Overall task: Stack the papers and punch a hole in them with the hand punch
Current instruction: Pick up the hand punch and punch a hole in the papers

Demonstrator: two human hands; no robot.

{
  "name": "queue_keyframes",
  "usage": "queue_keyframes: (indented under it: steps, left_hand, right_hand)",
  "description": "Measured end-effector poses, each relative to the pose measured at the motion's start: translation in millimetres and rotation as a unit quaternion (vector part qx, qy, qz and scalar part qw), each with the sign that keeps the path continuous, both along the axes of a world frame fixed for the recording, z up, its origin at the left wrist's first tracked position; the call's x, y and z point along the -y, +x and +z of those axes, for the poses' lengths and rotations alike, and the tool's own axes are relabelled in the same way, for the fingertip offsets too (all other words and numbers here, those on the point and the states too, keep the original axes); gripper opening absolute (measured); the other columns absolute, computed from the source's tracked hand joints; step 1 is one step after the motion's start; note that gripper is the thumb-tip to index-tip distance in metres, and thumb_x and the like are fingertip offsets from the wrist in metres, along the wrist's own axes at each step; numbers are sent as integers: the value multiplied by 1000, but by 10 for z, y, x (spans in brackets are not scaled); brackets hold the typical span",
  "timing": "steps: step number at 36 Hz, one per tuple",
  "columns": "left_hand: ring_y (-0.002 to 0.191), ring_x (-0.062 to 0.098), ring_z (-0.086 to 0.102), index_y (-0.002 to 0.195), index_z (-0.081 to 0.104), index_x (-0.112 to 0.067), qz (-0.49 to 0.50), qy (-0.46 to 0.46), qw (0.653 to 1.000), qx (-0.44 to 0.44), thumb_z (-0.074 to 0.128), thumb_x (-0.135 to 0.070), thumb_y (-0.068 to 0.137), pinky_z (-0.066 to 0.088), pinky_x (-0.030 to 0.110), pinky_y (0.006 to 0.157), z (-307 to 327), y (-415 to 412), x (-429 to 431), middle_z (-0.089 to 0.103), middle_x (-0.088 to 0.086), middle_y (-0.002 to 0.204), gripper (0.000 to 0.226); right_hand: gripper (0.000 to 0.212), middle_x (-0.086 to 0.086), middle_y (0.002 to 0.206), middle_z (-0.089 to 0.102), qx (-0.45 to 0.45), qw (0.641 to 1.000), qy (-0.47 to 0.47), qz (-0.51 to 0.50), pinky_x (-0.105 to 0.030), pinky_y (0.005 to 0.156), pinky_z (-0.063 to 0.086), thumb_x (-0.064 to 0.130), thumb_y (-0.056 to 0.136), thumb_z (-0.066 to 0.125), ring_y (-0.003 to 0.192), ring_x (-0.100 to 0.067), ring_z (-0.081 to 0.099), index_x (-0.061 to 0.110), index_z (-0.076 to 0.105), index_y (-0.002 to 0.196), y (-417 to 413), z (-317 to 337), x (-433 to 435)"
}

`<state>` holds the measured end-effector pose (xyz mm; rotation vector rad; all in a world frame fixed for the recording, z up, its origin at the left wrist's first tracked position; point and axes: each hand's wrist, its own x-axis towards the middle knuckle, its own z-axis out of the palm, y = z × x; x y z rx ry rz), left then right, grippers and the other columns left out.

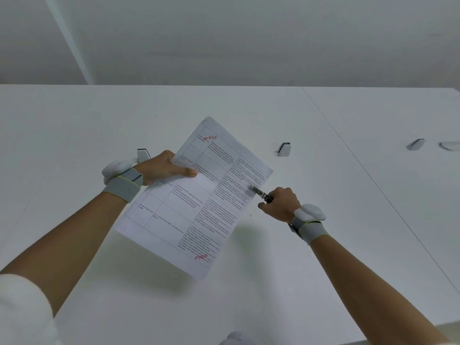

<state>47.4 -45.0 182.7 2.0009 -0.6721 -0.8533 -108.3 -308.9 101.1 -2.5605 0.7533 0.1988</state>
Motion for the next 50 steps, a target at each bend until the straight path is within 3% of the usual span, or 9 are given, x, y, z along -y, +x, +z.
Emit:
queue_keyframes:
  steps: [7,11,15,20,24,30,43,47,50]
  left_hand:
    - [85,-9,67,103,62,-27,11,-46,999,-17,70,-43,61,49,5,70,4,10,1,72,-27,85,46]
    - [84,-7,68,121,59,-11,27,-56,998,-10,65,-23,82,51,7,74,-43,64,23,69,-10,102,41]
    - [78,-7,68,120,58,-11,40,-59,997,-17,63,-18,84,51,6,69,-44,63,46,72,-18,89,37]
    - [107,18,66,124,60,-7,53,-62,997,-16,77,-51,57,51,26,94,-20,69,8,69,4,118,82]
    - [111,21,63,126,57,-5,57,-59,996,-18,70,-33,75,45,35,103,-32,57,7,66,7,122,60]
    - [110,18,64,126,59,-9,47,-58,997,-14,79,-64,44,46,32,99,-17,38,-16,68,1,118,101]
    - [111,26,63,125,59,-7,60,-59,996,-16,76,-46,66,46,42,102,-32,6,27,68,7,119,72]
    - [109,22,65,124,60,-8,66,-66,996,-13,75,-47,63,49,35,98,-16,-5,24,70,2,116,74]
    - [99,7,68,123,60,-8,68,-75,995,-14,75,-46,63,50,24,92,-1,14,19,72,-12,105,73]
  right_hand:
    - [36,-3,54,42,4,1000,-1,25,-24,52,34,32,72,61,58,-26,43,15,39,49,-23,10,-21]
    - [36,-2,52,41,1,999,-2,37,-24,52,35,33,72,61,57,-26,43,15,39,48,-33,0,-73]
    - [36,-2,54,42,-4,999,-5,45,-24,52,35,35,72,61,58,-26,45,16,40,49,-33,-24,-123]
    - [35,-2,54,42,-13,998,-7,55,-24,54,37,34,72,61,59,-27,45,17,40,50,-47,-38,-163]
    - [35,-2,54,41,-15,998,-9,58,-23,52,35,34,72,61,59,-27,44,16,40,50,-57,-42,-183]
    - [38,-3,51,38,-15,998,-12,55,-23,48,31,33,72,60,55,-26,39,15,37,48,-58,-54,-204]
    - [42,-1,50,37,-17,997,-64,48,-22,46,30,38,76,55,48,-22,37,15,37,47,-76,-43,-182]
    - [42,-2,52,38,-15,995,-77,67,-23,47,30,39,76,55,52,-25,39,15,36,48,-73,-18,-179]
    - [38,-2,54,41,2,994,-70,86,-24,53,34,39,75,57,59,-27,44,16,38,51,-69,4,-166]
